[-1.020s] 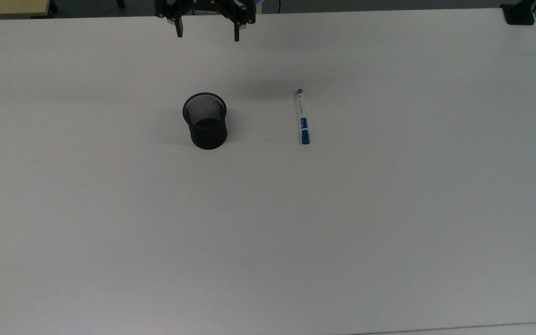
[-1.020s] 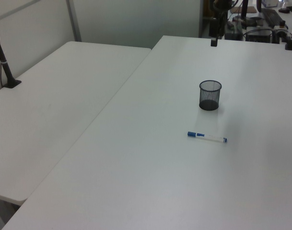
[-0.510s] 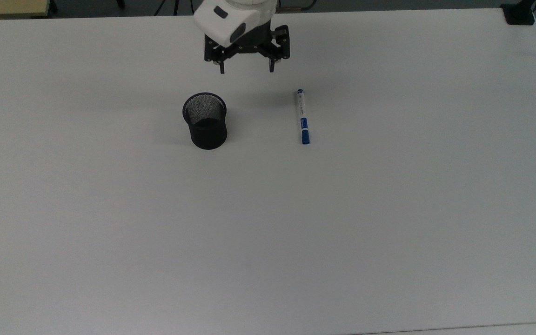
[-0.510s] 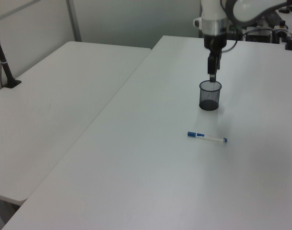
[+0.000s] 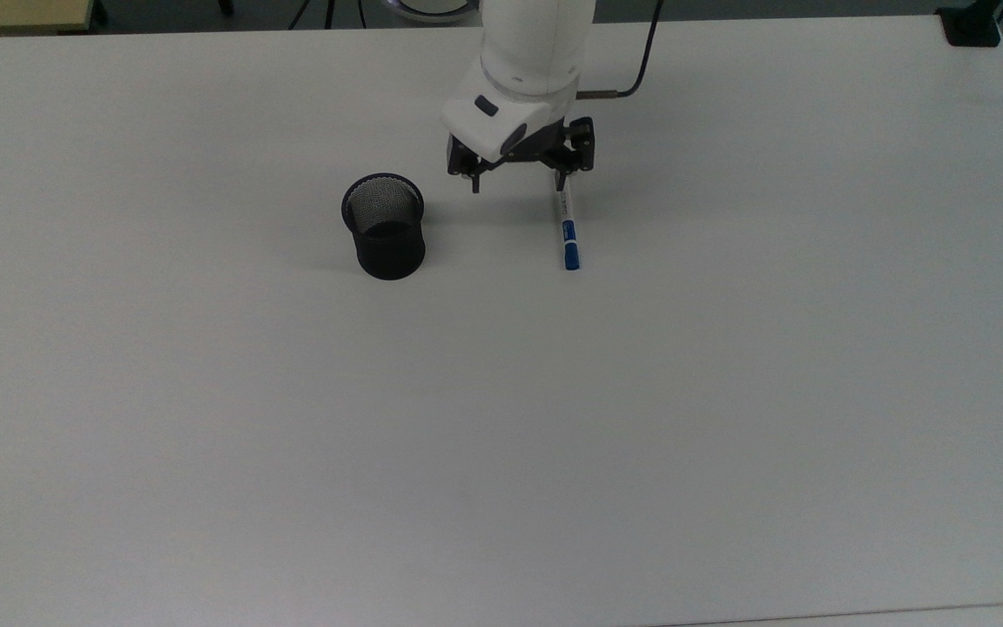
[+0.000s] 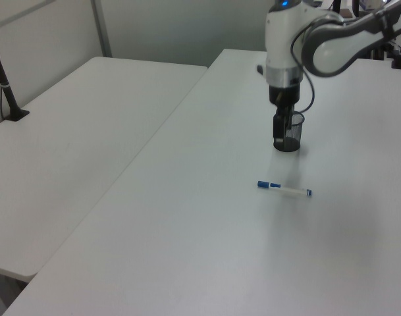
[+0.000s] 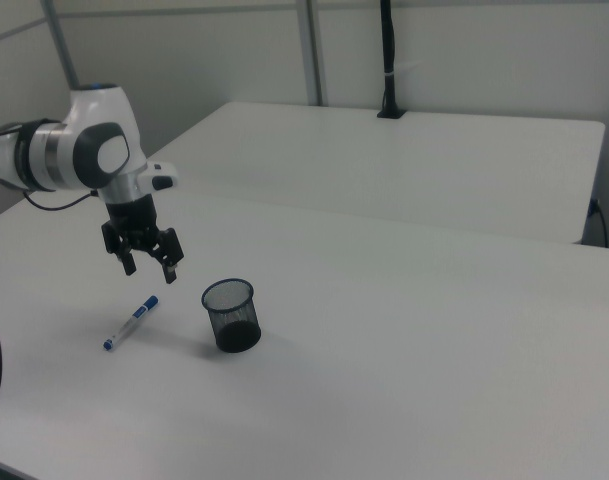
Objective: Insert the marker
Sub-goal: 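Lower the gripper and grasp the marker near its blue cap, then lift the marker and carry it over the black mesh cup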
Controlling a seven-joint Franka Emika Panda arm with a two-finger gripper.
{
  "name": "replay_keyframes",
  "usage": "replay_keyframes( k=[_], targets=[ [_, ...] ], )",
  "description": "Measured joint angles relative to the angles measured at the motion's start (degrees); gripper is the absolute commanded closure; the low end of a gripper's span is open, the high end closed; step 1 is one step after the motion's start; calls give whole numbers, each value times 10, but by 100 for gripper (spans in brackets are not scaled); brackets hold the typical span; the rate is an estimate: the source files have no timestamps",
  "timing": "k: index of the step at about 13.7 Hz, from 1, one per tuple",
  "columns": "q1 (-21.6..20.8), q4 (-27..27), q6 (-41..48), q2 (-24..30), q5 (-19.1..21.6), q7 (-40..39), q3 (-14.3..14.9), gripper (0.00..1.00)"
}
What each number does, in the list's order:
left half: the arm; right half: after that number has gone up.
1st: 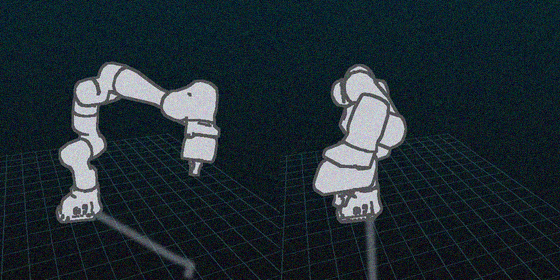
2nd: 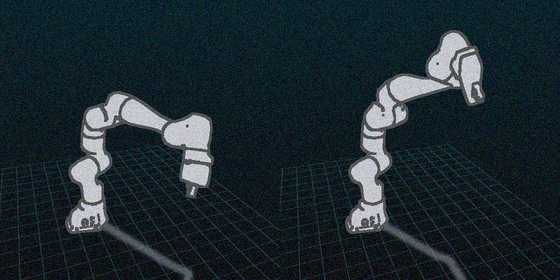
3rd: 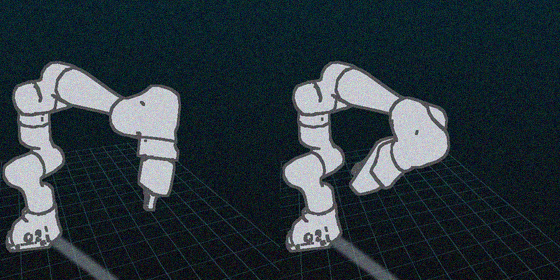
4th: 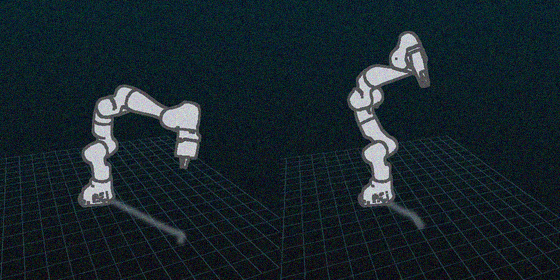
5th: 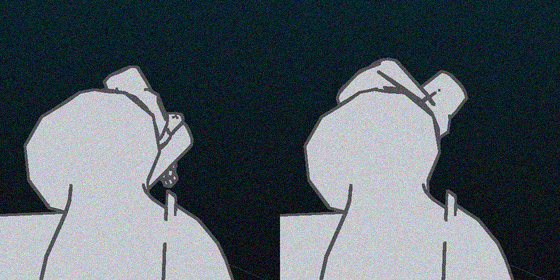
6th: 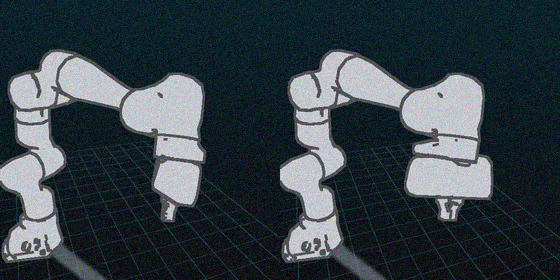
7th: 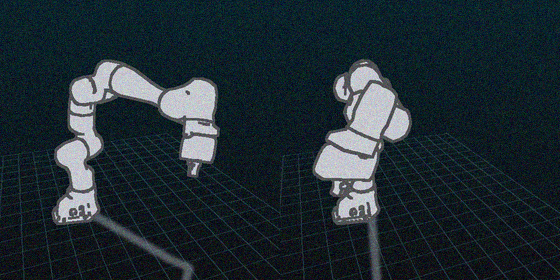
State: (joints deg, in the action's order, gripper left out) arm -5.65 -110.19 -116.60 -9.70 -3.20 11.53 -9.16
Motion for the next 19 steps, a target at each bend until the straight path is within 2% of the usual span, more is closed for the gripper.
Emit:
replay_keyframes(
  k=[2,3,6,7,8,11,13,14,16,19],
  targets=[
    [-15,0,-15,-20,0,21,0,17],
    [-24,0,-25,-34,0,37,0,22],
    [-32,0,-63,-62,-1,60,0,35],
    [-33,0,-83,-75,-1,74,0,35],
    [-34,0,-92,-82,-5,81,0,36],
    [-44,0,-120,-109,-32,116,0,47],
    [-50,4,-127,-115,-35,125,0,72],
    [-52,5,-127,-115,-35,126,0,81],
    [-53,7,-128,-115,-35,126,0,85],
    [-51,14,-128,-116,-36,128,1,85]
  ],
)
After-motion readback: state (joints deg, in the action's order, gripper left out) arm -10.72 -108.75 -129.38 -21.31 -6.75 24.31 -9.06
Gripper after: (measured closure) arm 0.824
